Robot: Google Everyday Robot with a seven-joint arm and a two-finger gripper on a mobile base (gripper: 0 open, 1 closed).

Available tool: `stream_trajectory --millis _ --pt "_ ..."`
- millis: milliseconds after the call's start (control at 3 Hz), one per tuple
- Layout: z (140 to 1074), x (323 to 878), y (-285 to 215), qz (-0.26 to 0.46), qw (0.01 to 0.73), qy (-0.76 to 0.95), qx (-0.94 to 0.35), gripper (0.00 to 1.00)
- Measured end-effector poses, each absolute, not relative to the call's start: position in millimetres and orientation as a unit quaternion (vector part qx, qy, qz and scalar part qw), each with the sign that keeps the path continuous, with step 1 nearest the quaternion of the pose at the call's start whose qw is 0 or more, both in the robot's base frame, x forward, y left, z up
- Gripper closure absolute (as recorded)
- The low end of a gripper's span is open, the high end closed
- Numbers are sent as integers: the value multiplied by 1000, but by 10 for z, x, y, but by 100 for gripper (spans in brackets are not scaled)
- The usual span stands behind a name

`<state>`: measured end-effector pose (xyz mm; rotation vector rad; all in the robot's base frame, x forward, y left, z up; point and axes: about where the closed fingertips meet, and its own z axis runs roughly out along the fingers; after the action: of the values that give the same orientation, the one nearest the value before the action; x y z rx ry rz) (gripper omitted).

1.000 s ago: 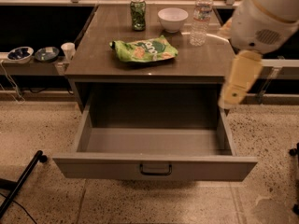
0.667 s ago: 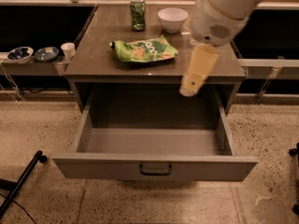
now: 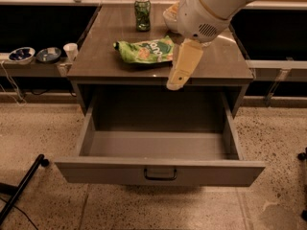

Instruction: Place green rice chip bag into top drawer

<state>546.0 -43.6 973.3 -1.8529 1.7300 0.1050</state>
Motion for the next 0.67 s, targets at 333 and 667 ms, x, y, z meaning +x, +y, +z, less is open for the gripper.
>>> stream_trajectory --millis 333,667 --pt "9612 5612 -446 46 318 649 -690 0" --pt "9411 6040 -317 33 355 647 -674 0"
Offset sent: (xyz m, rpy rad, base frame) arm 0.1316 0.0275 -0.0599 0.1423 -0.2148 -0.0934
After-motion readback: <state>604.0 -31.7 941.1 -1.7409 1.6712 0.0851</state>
